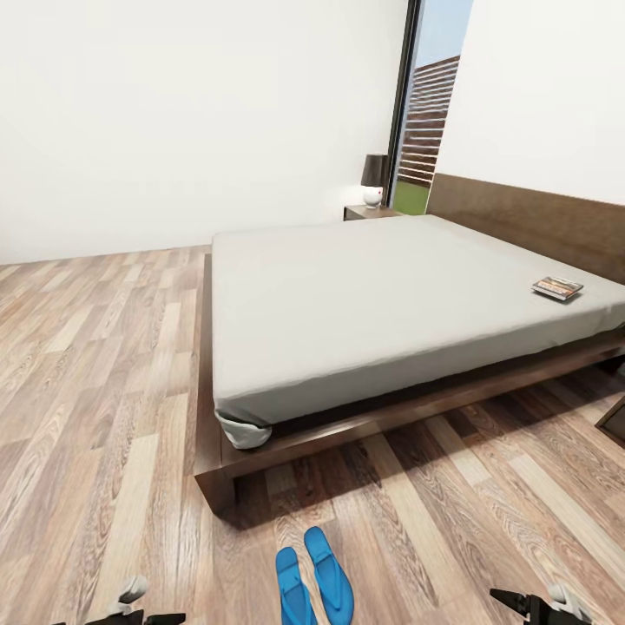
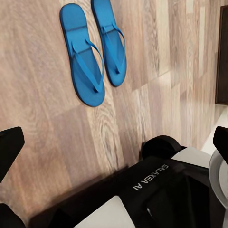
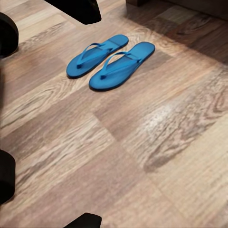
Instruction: In the bedroom, move the book from the bed onto either nightstand, and place the two sandals side by side next to the bed.
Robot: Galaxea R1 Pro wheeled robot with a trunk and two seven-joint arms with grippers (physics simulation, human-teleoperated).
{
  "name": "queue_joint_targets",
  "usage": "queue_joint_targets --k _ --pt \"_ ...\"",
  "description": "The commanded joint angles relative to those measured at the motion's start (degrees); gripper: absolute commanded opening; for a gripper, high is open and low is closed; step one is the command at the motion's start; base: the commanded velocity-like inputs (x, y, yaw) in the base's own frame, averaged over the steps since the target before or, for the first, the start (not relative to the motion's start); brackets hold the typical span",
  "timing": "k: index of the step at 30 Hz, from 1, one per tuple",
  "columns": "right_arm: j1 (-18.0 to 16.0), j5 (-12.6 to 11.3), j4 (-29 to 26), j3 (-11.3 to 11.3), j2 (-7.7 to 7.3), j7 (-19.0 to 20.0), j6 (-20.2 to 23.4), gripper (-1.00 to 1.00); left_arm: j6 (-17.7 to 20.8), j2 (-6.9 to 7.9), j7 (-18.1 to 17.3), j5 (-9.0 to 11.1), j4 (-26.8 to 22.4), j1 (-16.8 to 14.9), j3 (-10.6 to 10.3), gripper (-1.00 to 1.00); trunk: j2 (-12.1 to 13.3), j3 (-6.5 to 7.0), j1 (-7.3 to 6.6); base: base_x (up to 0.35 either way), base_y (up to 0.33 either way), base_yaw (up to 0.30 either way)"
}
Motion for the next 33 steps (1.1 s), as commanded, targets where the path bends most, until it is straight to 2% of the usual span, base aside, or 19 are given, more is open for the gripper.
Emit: queue_joint_targets --k 1,20,33 --pt "-0.07 -0.07 0.17 -0.45 -0.02 0.15 0.45 1.00 0.61 -0.05 -0.19 0.38 -0.02 -0.02 -0.22 1.00 -0.02 -0.05 -0.01 0.000 0.000 0.000" --pt "0.04 -0.06 0.17 -0.41 0.14 0.25 0.09 1.00 0.80 -0.49 -0.18 0.37 -0.01 -0.02 -0.17 1.00 -0.02 -0.05 -0.01 0.000 0.000 -0.010" --pt "0.05 -0.06 0.17 -0.44 0.17 0.17 0.39 1.00 0.81 -0.79 0.13 0.38 -0.01 -0.01 -0.17 1.00 -0.02 -0.05 -0.01 0.000 0.000 -0.195"
